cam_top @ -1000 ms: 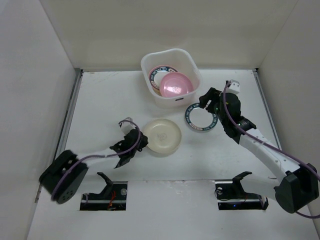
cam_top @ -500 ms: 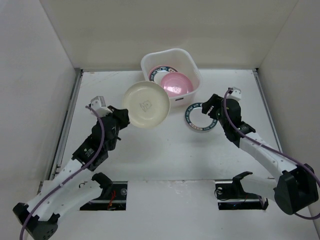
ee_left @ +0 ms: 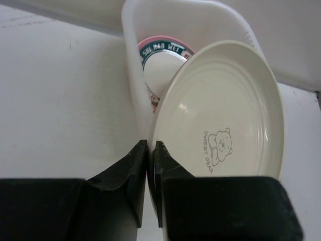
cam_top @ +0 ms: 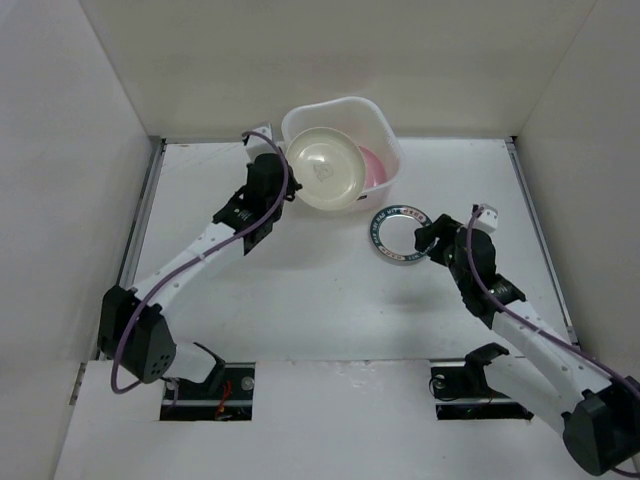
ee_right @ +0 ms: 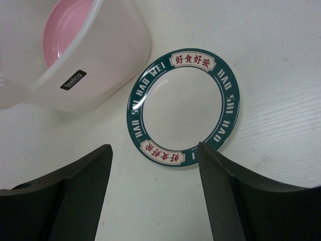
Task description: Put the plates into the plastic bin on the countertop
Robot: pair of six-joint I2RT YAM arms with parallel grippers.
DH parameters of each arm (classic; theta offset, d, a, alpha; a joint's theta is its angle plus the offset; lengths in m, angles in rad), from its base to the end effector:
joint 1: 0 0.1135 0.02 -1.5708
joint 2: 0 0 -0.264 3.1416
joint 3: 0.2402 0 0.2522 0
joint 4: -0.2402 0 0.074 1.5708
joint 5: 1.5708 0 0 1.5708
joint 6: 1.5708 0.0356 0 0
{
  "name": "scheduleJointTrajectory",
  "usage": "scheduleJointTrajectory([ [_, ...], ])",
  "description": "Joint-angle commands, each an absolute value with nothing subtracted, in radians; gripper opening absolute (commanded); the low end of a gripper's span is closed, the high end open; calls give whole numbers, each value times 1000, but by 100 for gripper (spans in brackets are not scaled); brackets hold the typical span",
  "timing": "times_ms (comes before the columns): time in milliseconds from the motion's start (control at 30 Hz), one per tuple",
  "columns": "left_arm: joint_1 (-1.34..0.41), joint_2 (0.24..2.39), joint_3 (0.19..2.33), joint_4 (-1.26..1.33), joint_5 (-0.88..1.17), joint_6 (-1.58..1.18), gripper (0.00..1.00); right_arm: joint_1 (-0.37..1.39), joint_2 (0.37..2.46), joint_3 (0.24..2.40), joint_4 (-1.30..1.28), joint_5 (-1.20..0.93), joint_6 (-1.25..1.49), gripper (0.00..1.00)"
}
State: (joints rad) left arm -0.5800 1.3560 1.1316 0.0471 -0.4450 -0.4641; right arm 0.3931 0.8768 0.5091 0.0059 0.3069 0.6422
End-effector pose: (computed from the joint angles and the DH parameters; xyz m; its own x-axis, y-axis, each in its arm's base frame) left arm 0.2764 -0.1628 0.3567 -0.1947 -0.3555 -0.9142 0.0594 0.9260 -0.3727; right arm 0.1909 0.0675 0.2462 -0.3242 0.4837 -0.8130 0.1124 0.8730 0.4746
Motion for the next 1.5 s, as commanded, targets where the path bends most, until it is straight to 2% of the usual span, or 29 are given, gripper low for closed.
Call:
scheduleJointTrajectory([
  [0,-568,1414,1271,178,-428,-382,8,403,809,489,-18,330,653,74],
  [467,-544,1863,1621,158,-362,-252,9,404,798,445,-32,344,669,74],
  [700,-516,2023,1792,118,-350,-213,9,403,822,445,-28,344,666,74],
  [867,-502,2097,1859,92,-350,-184,14,390,836,449,-28,347,667,74],
  [1000,-496,2141,1888,89,-341,-155,29,387,848,454,-28,347,669,74],
  [1100,-495,2154,1898,84,-339,-144,57,387,874,459,-32,357,669,74],
  [1167,-495,2146,1899,89,-339,-135,81,387,891,459,-28,362,672,74],
  [1267,-504,2100,1899,94,-348,-114,100,384,920,463,-25,371,684,74],
  [1467,-553,1857,1774,121,-397,-89,100,352,1015,474,43,356,716,74],
])
